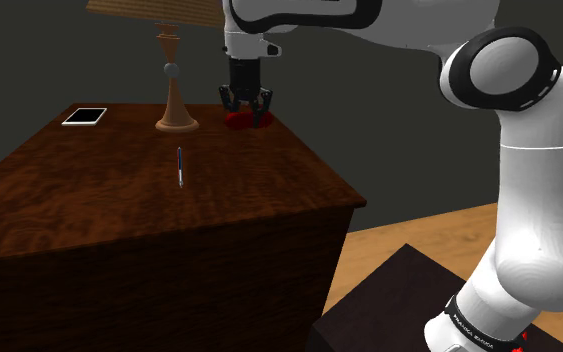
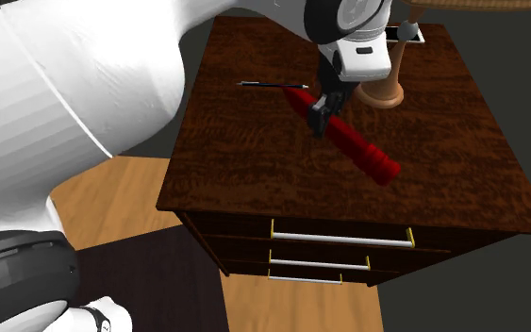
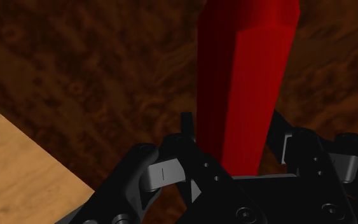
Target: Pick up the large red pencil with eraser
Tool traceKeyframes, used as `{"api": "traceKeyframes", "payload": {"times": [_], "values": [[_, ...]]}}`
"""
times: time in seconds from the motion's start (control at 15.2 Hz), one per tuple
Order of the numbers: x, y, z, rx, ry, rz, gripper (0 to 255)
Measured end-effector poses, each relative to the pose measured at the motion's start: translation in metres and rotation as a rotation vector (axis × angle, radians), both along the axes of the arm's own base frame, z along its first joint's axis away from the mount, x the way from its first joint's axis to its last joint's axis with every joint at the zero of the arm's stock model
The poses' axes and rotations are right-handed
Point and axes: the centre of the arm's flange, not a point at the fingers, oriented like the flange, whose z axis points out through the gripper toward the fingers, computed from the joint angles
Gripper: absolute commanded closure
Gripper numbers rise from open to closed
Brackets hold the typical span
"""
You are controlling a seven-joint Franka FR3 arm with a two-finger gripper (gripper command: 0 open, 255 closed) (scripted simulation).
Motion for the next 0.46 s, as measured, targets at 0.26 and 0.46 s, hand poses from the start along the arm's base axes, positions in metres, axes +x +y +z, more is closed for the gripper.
{"api": "traceKeyframes", "payload": {"times": [0.26,0.46], "values": [[0.002,0.000,0.020,0.000,0.000,0.000,255],[0.001,0.000,0.035,0.000,0.000,0.000,255]]}}
